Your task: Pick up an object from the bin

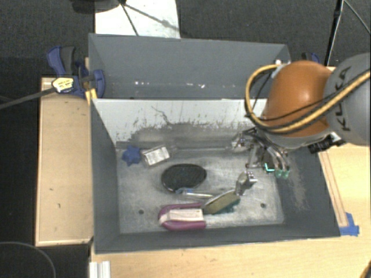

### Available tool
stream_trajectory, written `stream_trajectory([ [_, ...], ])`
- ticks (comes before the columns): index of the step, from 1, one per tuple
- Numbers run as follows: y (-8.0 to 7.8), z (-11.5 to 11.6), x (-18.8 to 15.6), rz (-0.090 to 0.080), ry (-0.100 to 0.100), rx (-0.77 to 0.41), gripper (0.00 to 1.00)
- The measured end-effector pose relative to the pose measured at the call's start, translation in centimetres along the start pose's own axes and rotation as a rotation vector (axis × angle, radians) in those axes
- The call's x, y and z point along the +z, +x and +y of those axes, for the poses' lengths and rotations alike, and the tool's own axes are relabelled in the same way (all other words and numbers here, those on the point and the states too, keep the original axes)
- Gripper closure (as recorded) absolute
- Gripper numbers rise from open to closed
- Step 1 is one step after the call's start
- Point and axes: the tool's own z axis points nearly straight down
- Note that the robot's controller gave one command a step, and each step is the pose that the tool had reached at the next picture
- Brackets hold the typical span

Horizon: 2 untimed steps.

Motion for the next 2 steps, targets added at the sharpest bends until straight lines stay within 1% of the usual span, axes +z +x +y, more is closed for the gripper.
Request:
stream_trajectory([
  [1,0.21,9.44,10.98,-0.013,-0.001,-0.107,0.00],
  [2,-0.02,9.23,10.58,-0.020,-0.002,-0.101,1.00],
])
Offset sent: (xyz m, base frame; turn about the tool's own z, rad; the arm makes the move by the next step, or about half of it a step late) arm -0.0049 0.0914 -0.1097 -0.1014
